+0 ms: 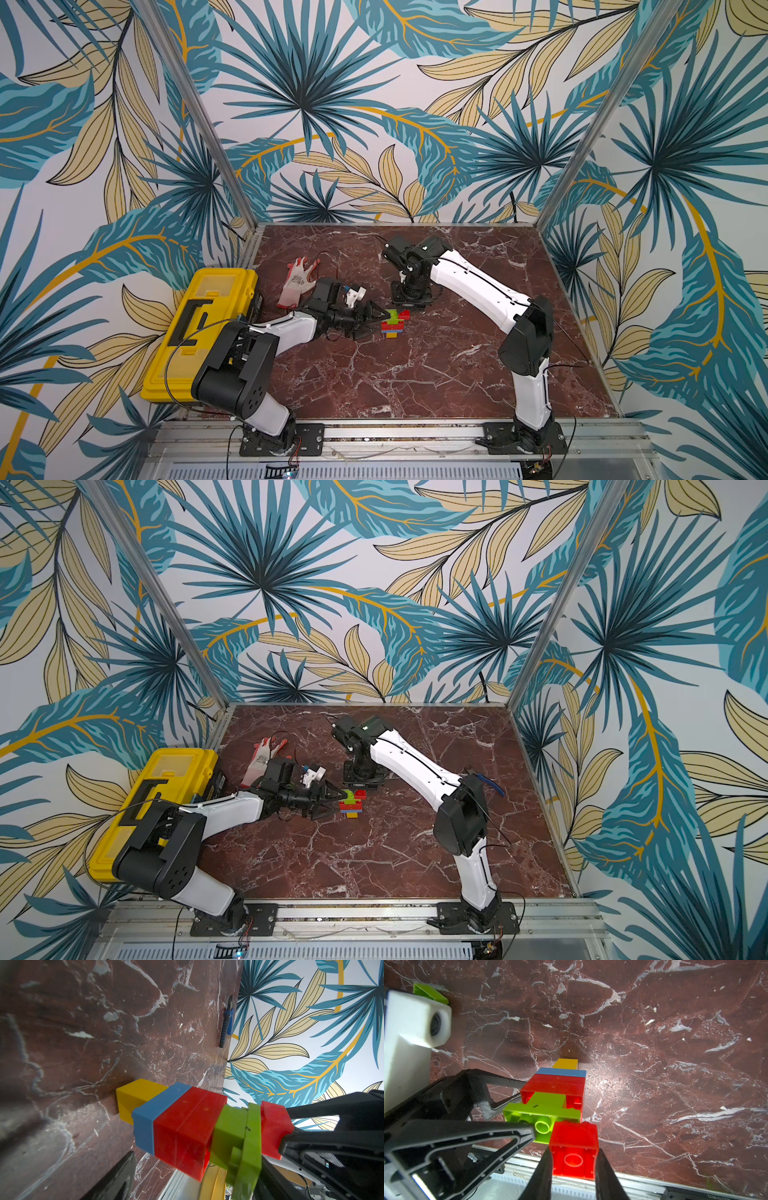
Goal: Assemble a carrot with lego
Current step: Assemble the lego brick with the lego brick.
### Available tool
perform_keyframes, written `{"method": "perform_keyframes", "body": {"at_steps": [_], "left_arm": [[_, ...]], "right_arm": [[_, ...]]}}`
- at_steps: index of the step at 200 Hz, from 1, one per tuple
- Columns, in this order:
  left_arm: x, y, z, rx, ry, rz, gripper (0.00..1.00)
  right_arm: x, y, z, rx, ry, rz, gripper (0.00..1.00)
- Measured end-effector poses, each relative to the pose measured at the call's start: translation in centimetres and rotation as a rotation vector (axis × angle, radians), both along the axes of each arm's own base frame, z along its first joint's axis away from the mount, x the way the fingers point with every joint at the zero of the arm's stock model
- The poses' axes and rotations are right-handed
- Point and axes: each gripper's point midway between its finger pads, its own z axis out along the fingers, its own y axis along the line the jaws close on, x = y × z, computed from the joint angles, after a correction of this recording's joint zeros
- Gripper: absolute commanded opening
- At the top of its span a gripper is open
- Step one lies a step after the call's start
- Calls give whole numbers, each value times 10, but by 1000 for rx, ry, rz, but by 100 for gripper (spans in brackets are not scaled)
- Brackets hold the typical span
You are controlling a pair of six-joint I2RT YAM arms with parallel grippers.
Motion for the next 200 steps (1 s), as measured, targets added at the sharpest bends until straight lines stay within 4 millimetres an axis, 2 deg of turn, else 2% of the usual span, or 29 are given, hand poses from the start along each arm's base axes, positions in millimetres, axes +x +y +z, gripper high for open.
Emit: {"method": "perform_keyframes", "body": {"at_steps": [200], "left_arm": [[0,0,0,0,-2,-1,85]], "right_arm": [[1,-1,-6,-74,38,61,19]]}}
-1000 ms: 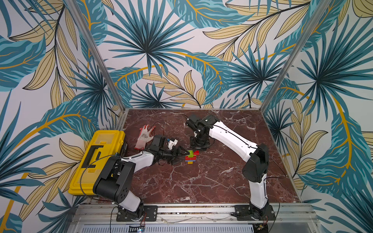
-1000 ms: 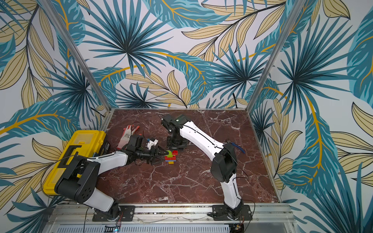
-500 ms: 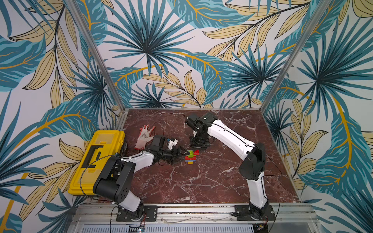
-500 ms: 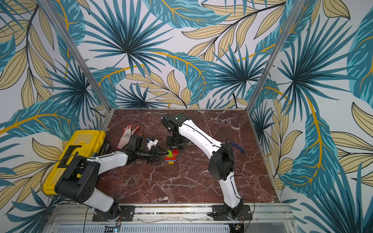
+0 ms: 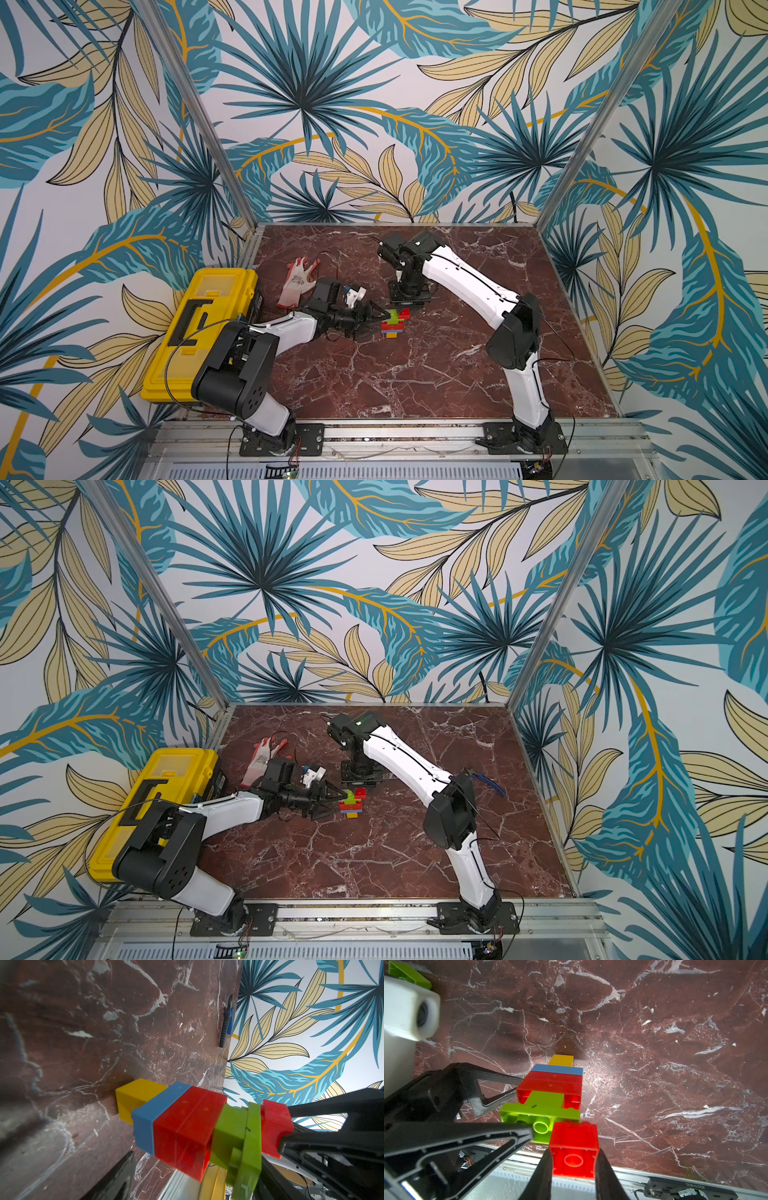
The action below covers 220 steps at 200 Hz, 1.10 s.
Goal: Assemble a carrot with lego
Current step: Assemble the lego brick with the lego brick.
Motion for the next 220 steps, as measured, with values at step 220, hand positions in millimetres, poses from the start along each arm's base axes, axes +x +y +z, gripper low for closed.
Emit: {"method": "perform_keyframes", "body": {"at_steps": [220], "left_arm": [[0,-2,-1,-15,-3,-16,85]], "right_arm": [[1,-3,1,-43,-71,33,17]]}}
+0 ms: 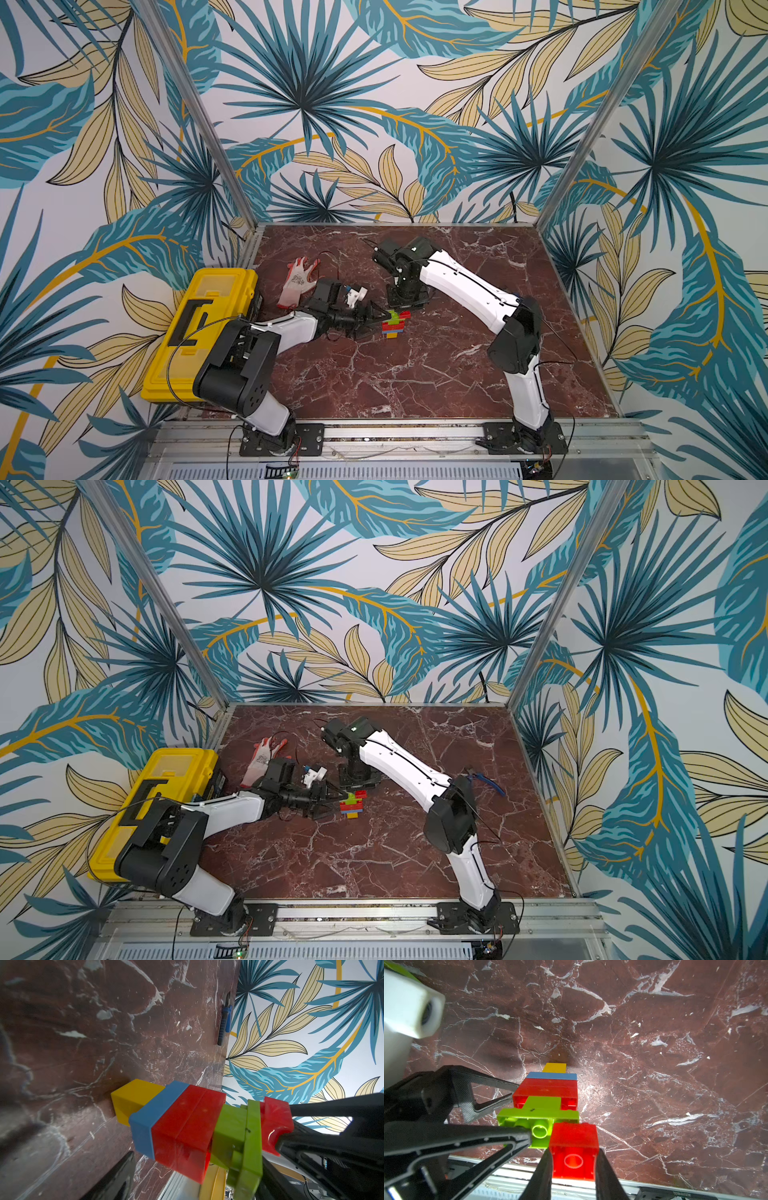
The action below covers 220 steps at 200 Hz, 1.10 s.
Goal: Assemble a carrot with lego
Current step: Assemble the lego brick with the lego brick.
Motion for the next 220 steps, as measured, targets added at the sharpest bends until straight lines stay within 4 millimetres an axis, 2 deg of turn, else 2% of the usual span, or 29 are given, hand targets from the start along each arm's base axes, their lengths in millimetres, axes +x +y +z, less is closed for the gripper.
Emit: {"method": "perform_keyframes", "body": {"at_steps": [51,121,220], "left_arm": [[0,-1,0,-5,-3,-3,85],[0,0,0,-6,-1,-3,85],[2,0,1,-9,-10,-1,85]], "right_arm": [[0,-1,1,96,59,-32,16],[1,-2,2,142,83,-43,17],[0,-9,-3,63,68,3,16]]}}
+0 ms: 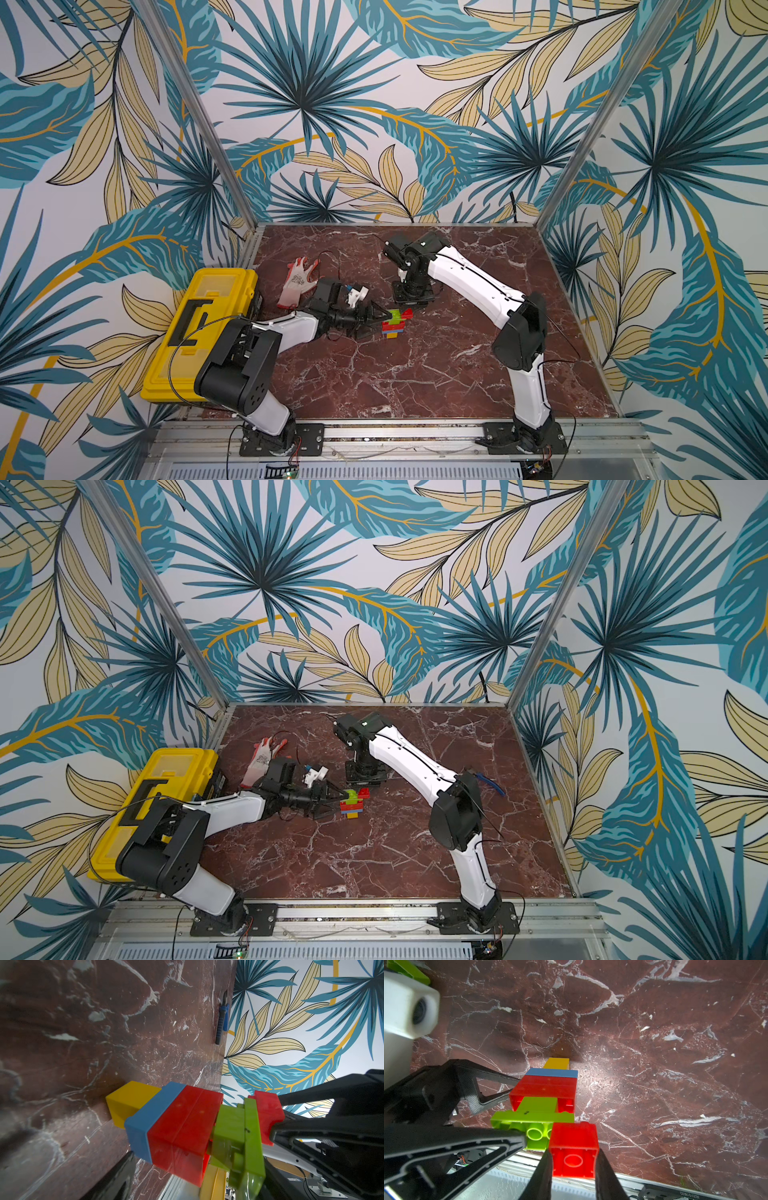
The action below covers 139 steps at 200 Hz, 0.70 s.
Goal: Assemble a carrot with lego
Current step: Assemble the lego brick with the lego brick.
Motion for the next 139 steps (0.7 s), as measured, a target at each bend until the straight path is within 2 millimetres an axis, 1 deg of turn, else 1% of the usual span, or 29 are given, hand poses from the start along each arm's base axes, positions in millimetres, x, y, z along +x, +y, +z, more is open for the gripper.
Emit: {"method": "perform_keyframes", "body": {"at_steps": [47,70,101,139], "left_arm": [[-1,0,-1,-3,4,-3,85],[-3,1,-2,-9,14,-7,85],[-5,2,-4,-11,14,-8,85],[-5,2,-5,-15,7,-10,85]], "right_arm": [[1,5,-2,-22,-13,7,16],[1,8,-1,-44,-32,21,16],[1,8,2,-71,-57,34,16],[0,8,4,-94,-65,44,20]]}}
